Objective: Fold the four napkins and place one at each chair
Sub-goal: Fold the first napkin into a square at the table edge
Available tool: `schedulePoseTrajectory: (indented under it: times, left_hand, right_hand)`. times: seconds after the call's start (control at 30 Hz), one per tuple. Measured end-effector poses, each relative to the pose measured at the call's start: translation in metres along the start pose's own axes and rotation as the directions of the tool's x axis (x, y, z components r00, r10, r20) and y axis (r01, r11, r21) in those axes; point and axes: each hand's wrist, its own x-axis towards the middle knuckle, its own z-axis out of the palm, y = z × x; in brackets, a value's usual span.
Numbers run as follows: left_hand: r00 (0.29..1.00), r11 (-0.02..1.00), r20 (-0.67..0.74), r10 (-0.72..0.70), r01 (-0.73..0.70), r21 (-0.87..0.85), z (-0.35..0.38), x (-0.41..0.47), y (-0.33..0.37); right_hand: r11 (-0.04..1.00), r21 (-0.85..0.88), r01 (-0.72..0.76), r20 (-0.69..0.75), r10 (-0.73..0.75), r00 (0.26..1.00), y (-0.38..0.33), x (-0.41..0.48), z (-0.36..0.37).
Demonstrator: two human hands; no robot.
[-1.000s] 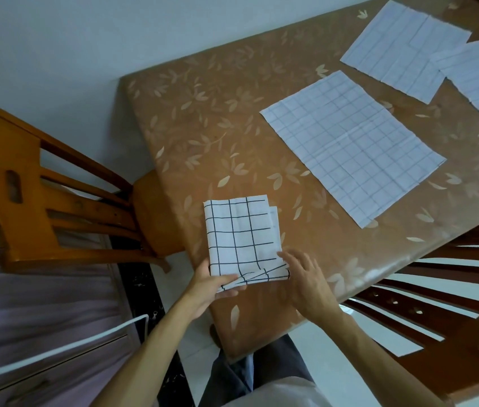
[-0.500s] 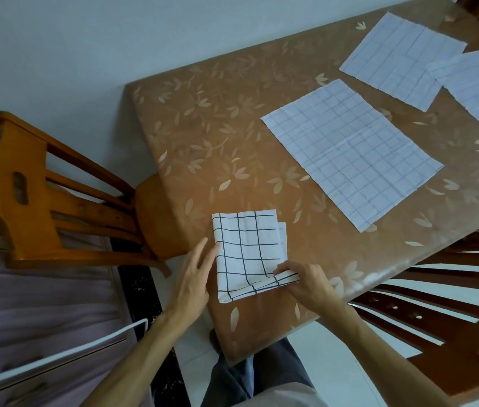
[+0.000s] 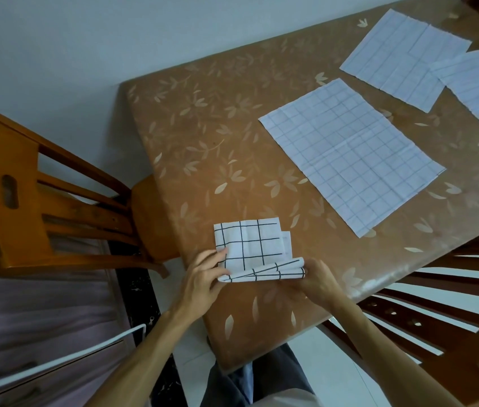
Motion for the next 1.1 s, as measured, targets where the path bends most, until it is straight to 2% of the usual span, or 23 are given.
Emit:
schedulePoseTrajectory:
  times: [0.07, 0.17, 0.23, 0.33, 0.5, 0.63, 0.73, 0.83, 0.9, 1.1]
  left_hand:
    - [1.0, 1.0, -0.014, -0.017, 0.017, 0.011, 0.001, 0.001, 0.001]
    - [0.973, 0.972, 0.019, -0.23, 0.231, -0.034, 0.001, 0.007, 0.009]
    - [0.933, 0.924, 0.037, -0.358, 0.36, -0.133, -0.002, 0.013, 0.017]
    - [0.874, 0.814, 0.059, -0.483, 0.473, -0.338, -0.003, 0.024, 0.022]
    - [0.786, 0.688, 0.051, -0.617, 0.569, -0.449, 0.007, 0.034, 0.003]
    - [0.754, 0.651, 0.054, -0.655, 0.599, -0.466, 0.008, 0.037, -0.006]
    - [0.742, 0.665, 0.084, -0.665, 0.64, -0.383, 0.006, 0.038, -0.007]
    - [0.758, 0.688, 0.176, -0.628, 0.647, -0.328, 0.003, 0.034, -0.004]
    - [0.794, 0.732, 0.219, -0.567, 0.608, -0.307, 0.003, 0.029, -0.007]
    - [0.826, 0.806, 0.119, -0.551, 0.564, -0.18, 0.001, 0.031, -0.006]
  right_hand:
    - [0.999, -0.03, -0.023, -0.004, 0.023, 1.0, 0.005, 0.003, 0.0]
    - [0.996, -0.017, -0.086, -0.032, 0.086, 0.996, 0.007, 0.011, 0.0]
    - [0.991, 0.001, -0.137, -0.061, 0.137, 0.989, 0.006, 0.018, 0.001]
    - [0.981, 0.051, -0.185, -0.092, 0.189, 0.978, 0.004, 0.033, 0.002]
    - [0.994, 0.053, -0.095, -0.049, 0.098, 0.994, -0.004, 0.054, 0.001]
    - [0.991, 0.003, -0.137, 0.005, 0.137, 0.991, -0.006, 0.065, 0.001]
    - [0.981, -0.069, -0.183, -0.015, 0.182, 0.983, -0.002, 0.067, 0.0]
    - [0.97, -0.078, -0.23, -0.054, 0.226, 0.973, 0.0, 0.065, 0.001]
    - [0.969, -0.075, -0.234, -0.059, 0.23, 0.971, 0.002, 0.065, 0.002]
    - [0.964, -0.172, -0.205, -0.129, 0.184, 0.974, -0.004, 0.061, 0.009]
